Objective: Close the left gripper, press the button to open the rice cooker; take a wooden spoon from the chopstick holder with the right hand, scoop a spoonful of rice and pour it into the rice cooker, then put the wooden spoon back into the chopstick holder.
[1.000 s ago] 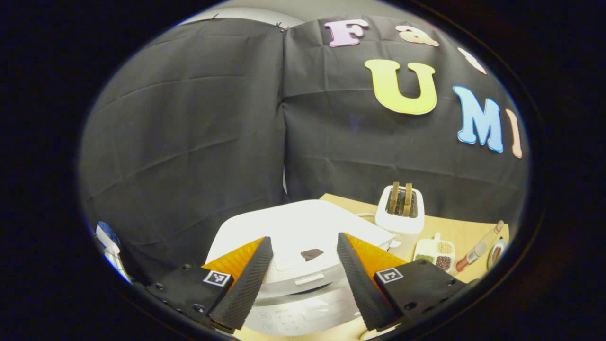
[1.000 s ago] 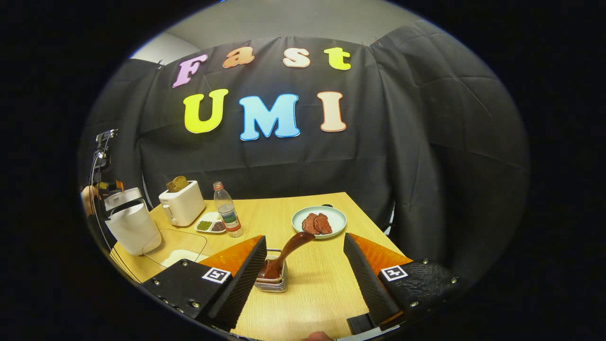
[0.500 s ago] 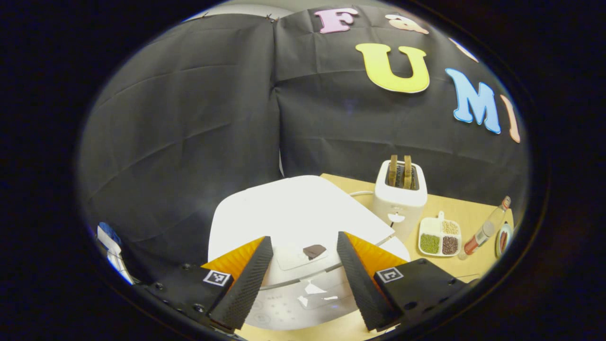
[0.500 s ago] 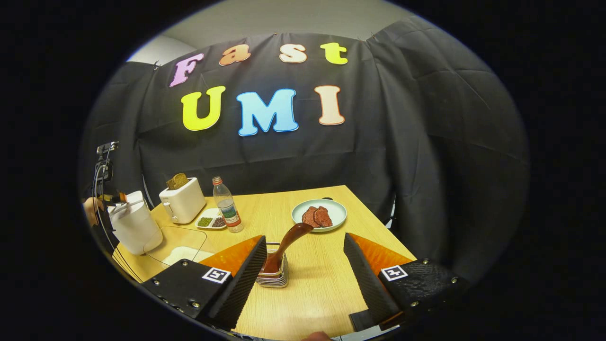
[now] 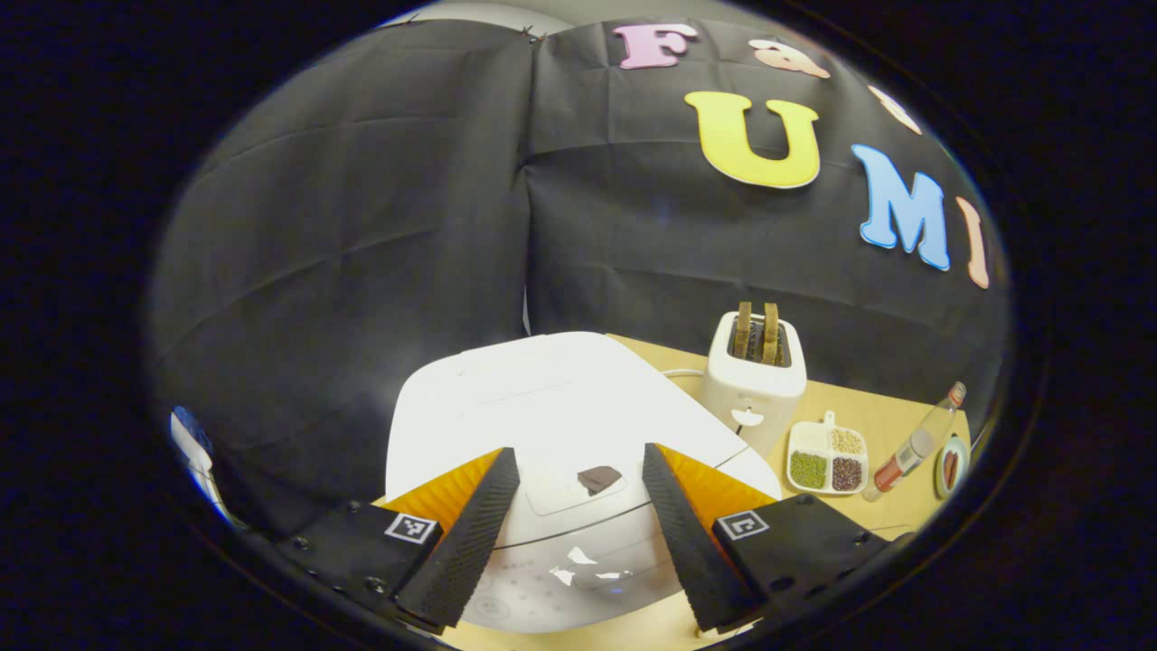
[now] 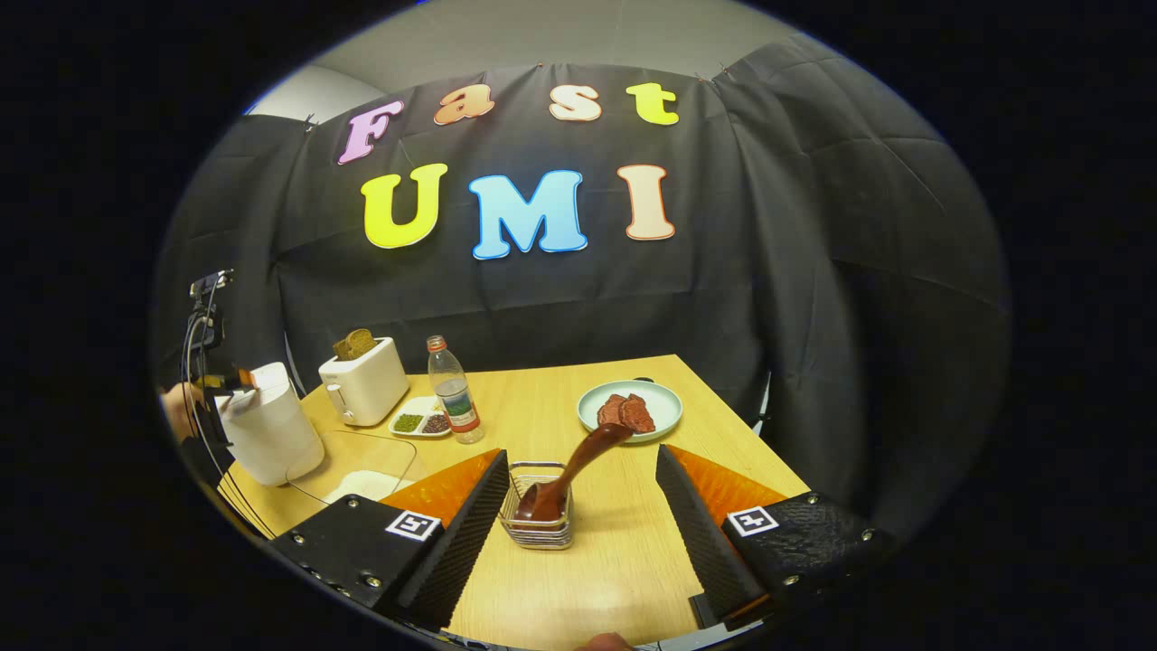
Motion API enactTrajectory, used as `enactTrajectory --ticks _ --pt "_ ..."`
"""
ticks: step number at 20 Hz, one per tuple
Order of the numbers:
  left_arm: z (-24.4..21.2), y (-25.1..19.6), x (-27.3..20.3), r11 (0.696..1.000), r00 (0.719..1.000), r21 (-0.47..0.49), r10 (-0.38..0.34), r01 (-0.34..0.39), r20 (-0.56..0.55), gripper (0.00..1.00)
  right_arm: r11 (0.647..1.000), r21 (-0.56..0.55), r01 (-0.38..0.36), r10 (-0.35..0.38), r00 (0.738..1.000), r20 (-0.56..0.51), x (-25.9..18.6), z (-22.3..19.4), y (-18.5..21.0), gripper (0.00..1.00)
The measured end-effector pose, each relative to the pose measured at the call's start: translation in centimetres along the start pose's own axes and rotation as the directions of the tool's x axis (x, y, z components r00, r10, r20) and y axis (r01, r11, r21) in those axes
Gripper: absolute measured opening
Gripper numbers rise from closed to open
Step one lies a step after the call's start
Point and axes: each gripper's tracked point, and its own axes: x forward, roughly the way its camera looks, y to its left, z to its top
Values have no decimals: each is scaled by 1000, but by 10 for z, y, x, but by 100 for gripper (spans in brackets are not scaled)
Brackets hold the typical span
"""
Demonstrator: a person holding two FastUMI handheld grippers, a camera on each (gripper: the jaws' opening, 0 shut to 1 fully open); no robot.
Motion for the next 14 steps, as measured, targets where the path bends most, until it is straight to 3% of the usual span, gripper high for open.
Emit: enactTrajectory --ticks 3,6,10,14 --pt "13 -11 -25 997 993 -3 -73 74 97 98 999 -44 -25 27 999 38 2 19 15 99" --pt "41 -22 -67 987 962 8 -159 161 220 97 997 -61 -55 61 994 91 -1 43 36 100" --pt "82 -33 -139 967 887 81 -252 240 387 99 992 -86 -88 99 985 140 -2 64 62 99" --pt "94 -49 -205 933 811 132 -356 333 464 99 995 -35 -94 99 975 201 -4 81 81 99"
